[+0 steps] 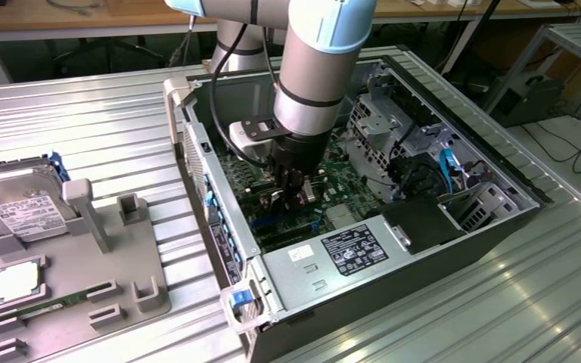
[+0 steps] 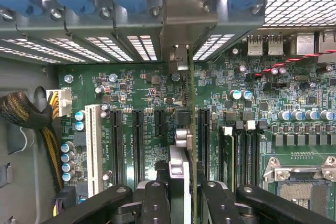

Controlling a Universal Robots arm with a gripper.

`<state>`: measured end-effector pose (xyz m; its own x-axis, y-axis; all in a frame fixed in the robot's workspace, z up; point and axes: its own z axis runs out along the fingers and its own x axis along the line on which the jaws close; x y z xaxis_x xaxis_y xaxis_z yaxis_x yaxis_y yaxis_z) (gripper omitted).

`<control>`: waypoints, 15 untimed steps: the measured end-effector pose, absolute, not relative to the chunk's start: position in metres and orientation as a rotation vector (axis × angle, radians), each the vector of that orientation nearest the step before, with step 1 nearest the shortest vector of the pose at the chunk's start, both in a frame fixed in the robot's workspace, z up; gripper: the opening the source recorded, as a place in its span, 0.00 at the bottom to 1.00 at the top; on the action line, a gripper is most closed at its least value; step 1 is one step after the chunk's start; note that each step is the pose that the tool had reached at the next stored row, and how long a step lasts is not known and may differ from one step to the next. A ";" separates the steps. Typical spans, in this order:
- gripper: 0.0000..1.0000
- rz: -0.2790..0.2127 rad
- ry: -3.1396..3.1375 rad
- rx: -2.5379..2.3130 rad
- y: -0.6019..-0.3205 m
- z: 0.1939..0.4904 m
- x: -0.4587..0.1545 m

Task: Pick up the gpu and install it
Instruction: 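Insert the gpu into the slot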

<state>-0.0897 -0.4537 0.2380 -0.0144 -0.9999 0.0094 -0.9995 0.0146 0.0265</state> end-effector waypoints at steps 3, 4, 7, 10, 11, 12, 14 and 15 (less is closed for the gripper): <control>0.28 -0.018 -2.220 2.188 -0.454 0.238 -0.090; 0.28 -0.017 -2.220 2.188 -0.454 0.238 -0.090; 0.28 -0.013 -2.222 2.189 -0.454 0.240 -0.090; 0.28 -0.012 -2.222 2.190 -0.454 0.240 -0.090; 0.28 -0.012 -2.222 2.190 -0.454 0.240 -0.090; 0.28 -0.012 -2.222 2.190 -0.454 0.240 -0.090; 0.28 -0.011 -2.223 2.190 -0.454 0.240 -0.090; 0.28 -0.010 -2.223 2.191 -0.454 0.240 -0.090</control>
<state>-0.0896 -0.4536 0.2404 -0.0145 -0.9998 0.0100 -0.9997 0.0147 0.0192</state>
